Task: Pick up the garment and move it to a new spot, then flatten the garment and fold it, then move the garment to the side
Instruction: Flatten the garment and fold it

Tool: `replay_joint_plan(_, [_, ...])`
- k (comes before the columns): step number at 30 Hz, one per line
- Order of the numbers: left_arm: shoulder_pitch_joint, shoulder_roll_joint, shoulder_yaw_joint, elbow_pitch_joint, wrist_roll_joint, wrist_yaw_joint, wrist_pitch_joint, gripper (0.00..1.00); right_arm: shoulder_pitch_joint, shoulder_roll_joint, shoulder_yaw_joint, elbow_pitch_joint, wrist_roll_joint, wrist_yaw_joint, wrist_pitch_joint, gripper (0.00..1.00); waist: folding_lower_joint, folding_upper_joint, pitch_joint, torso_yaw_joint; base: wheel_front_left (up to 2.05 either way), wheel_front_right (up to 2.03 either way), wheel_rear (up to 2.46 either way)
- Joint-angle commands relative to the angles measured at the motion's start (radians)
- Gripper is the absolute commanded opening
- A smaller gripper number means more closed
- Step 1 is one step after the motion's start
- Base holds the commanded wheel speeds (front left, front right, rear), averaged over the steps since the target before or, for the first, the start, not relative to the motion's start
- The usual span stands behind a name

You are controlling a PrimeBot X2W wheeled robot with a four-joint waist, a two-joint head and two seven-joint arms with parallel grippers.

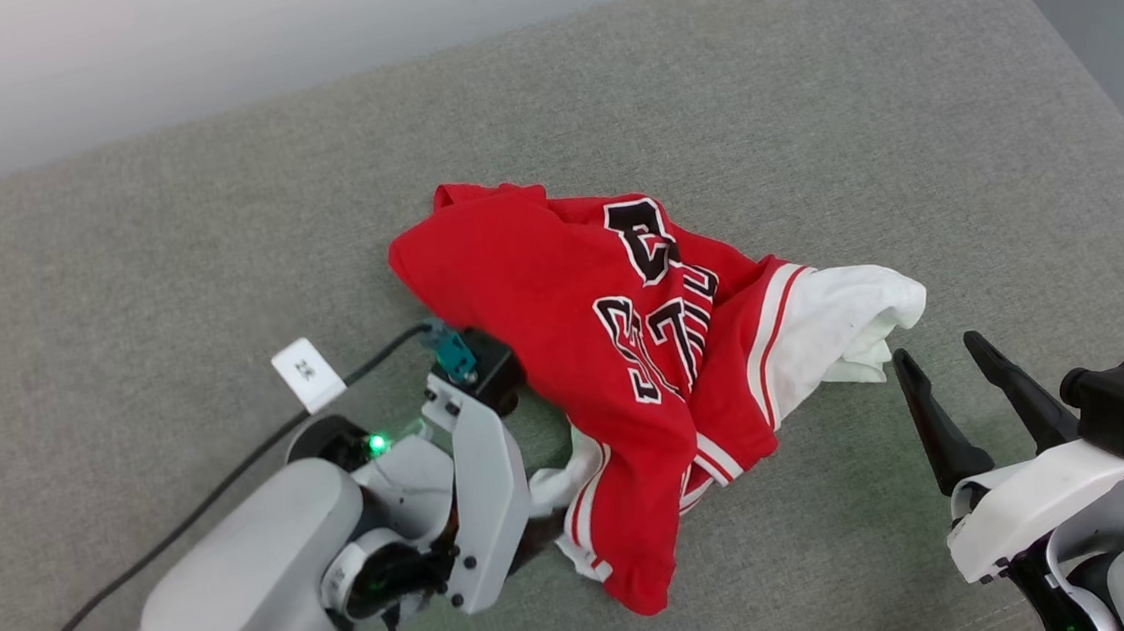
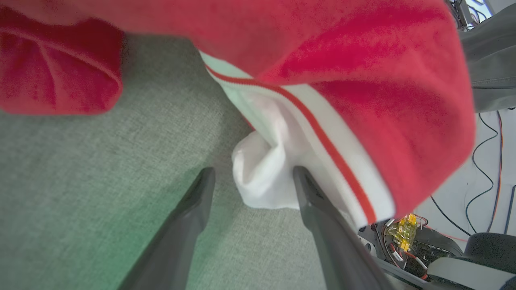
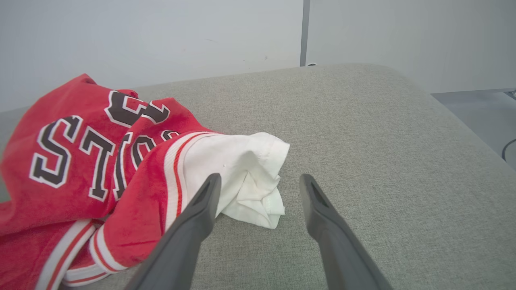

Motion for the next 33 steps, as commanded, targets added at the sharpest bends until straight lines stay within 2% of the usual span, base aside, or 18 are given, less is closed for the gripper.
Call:
replay_joint_plan(1, [0.014,-0.002,-0.005,0.008,-0.005,-0.003,0.004,1.0,0.014,0.002,-0.005,0.001,0.0,-0.001,-0.004,1.0,0.0,0.0,0.0,0.001,0.0,0.0,0.0])
replay_joint_plan(3, [0.021,-0.006,-0.01,0.019,-0.011,-0.004,0.008,0.65,0.014,0.002,-0.008,0.0,-0.002,-0.001,-0.002,1.0,0.0,0.0,-0.001,0.003,0.0,0.0,0.0])
replay_joint_plan(4, [0.025,-0.007,-0.011,0.027,-0.017,-0.002,0.012,0.37,0.014,0.002,-0.008,-0.001,-0.004,-0.001,-0.001,1.0,0.0,0.0,-0.001,0.005,0.0,0.0,0.0])
replay_joint_plan(5, [0.026,-0.008,-0.013,0.034,-0.018,-0.002,0.015,0.0,0.014,0.003,-0.009,-0.001,-0.005,-0.001,0.001,1.0,0.0,0.0,-0.002,0.008,0.0,0.0,0.0])
replay_joint_plan(12, [-0.005,-0.011,0.022,0.051,-0.047,0.015,0.006,0.0,0.008,-0.006,-0.018,-0.003,-0.004,-0.001,0.006,1.0,0.0,0.0,-0.01,0.033,0.0,0.0,0.0])
replay_joint_plan(16, [-0.032,0.019,0.056,0.035,-0.051,0.035,0.005,0.0,0.014,-0.01,-0.02,-0.004,-0.006,-0.001,0.012,1.0,0.0,0.0,-0.024,0.053,0.0,0.0,0.0])
replay_joint_plan(27, [-0.04,0.195,0.133,-0.028,-0.022,0.13,0.034,0.0,0.04,-0.014,-0.046,-0.03,-0.026,-0.001,0.041,1.0,0.0,0.0,-0.059,0.115,0.0,0.0,0.0])
replay_joint_plan(33, [-0.01,0.29,0.155,-0.034,0.002,0.199,0.057,0.0,0.054,-0.018,-0.055,-0.047,-0.03,-0.001,0.062,1.0,0.0,0.0,-0.069,0.139,0.0,0.0,0.0])
